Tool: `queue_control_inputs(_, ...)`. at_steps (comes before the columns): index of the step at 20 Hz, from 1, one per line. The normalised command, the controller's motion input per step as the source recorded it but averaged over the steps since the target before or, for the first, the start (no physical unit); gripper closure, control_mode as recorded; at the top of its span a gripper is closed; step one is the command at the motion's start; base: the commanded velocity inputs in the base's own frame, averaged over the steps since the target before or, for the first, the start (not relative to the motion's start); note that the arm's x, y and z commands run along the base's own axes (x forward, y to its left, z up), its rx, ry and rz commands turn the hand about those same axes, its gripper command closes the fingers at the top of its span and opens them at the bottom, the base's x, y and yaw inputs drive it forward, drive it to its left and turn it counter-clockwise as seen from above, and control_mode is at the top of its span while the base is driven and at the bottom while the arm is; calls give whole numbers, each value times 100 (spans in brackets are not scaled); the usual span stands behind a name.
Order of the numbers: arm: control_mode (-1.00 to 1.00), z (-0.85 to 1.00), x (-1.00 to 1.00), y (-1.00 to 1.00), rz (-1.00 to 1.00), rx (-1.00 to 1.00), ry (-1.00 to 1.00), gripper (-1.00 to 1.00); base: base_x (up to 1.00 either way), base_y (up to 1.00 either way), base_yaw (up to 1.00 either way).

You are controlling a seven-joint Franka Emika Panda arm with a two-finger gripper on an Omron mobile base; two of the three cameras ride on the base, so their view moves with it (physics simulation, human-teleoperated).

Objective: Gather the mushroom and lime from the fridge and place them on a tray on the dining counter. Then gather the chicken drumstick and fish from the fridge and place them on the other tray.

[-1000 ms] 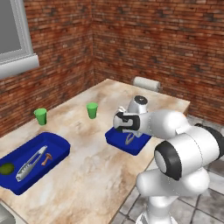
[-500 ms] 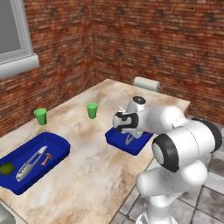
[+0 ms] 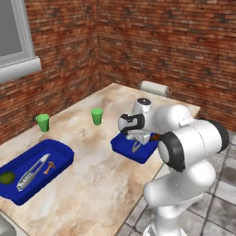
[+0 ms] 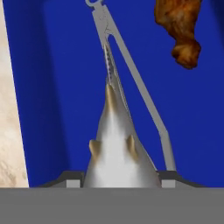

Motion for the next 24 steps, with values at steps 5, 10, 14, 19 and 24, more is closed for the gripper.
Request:
queue_control_inputs(5,-100,-16,0,0,0,0,3,100,0,0,0)
queue_control_inputs(10,-100,-16,0,0,0,0,2,-100,0,0,0)
queue_control_inputs(14,-100,-3,0,-4,0,0,1,-100,0,0,0)
queue_control_inputs(19,-100,0,0,-8,0,0,0,-100,0,0,0)
queue_control_inputs(24,-100,0,0,-1,0,0,0,-100,0,0,0)
